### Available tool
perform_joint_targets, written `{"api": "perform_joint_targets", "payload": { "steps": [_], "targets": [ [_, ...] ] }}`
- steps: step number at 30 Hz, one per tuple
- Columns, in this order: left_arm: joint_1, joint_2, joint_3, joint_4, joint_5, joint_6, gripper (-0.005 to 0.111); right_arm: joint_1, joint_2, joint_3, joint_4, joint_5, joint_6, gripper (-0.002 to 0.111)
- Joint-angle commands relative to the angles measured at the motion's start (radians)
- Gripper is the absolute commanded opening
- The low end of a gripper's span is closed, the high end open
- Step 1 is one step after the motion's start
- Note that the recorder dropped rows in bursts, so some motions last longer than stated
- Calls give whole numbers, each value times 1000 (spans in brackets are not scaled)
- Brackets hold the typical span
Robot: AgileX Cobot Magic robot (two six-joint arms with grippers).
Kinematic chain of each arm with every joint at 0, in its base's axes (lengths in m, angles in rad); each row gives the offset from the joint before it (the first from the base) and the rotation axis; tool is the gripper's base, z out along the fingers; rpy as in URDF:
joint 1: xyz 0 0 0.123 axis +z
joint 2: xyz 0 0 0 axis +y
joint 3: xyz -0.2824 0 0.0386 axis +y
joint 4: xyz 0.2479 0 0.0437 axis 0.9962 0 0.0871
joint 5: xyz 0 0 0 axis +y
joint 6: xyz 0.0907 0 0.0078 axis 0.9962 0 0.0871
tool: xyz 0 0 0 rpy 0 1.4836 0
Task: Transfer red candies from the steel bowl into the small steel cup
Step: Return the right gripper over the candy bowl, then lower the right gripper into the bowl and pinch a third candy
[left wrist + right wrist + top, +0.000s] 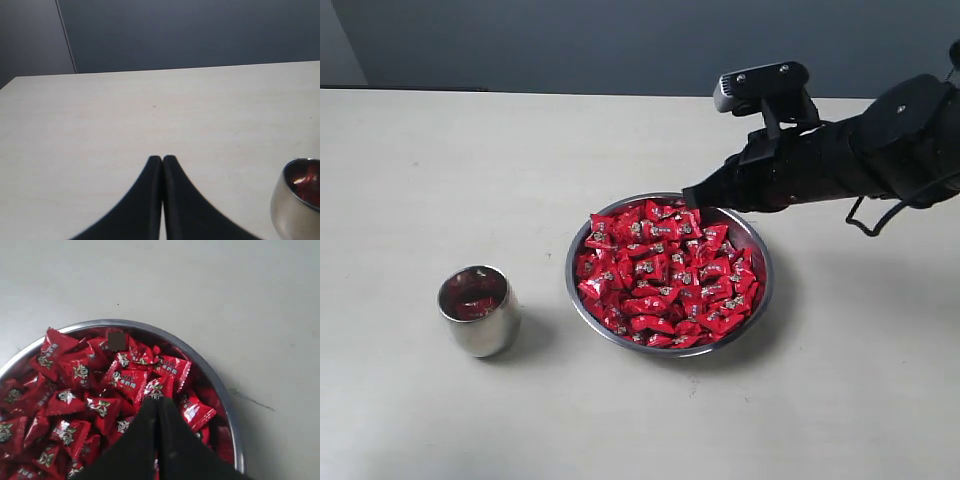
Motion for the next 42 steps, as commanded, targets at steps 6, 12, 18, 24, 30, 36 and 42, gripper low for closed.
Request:
{"api": "perform_joint_targets", "payload": {
  "steps": [6, 12, 18, 24, 30, 36, 42],
  "targets": [
    [1, -4, 4, -2, -2, -1, 0, -7, 122, 6, 65, 33, 30, -1],
    [1, -4, 4, -2, -2, -1, 0, -7, 138, 6, 100, 23, 62, -1],
    [1, -4, 4, -2, -2, -1, 0, -7, 138, -8, 100, 7, 73, -1],
    [1, -4, 4, -2, -2, -1, 0, -31, 168, -68, 98, 73, 73, -1],
    [1, -4, 4, -2, -2, -1, 0, -31, 188, -120, -12, 125, 203, -1],
    [1, -4, 4, -2, -2, -1, 0, -31, 190, -125, -408, 153, 563, -1],
    [1, -4, 4, -2, -2, -1, 0, -31, 190, -125, -461, 194, 595, -1]
  ]
}}
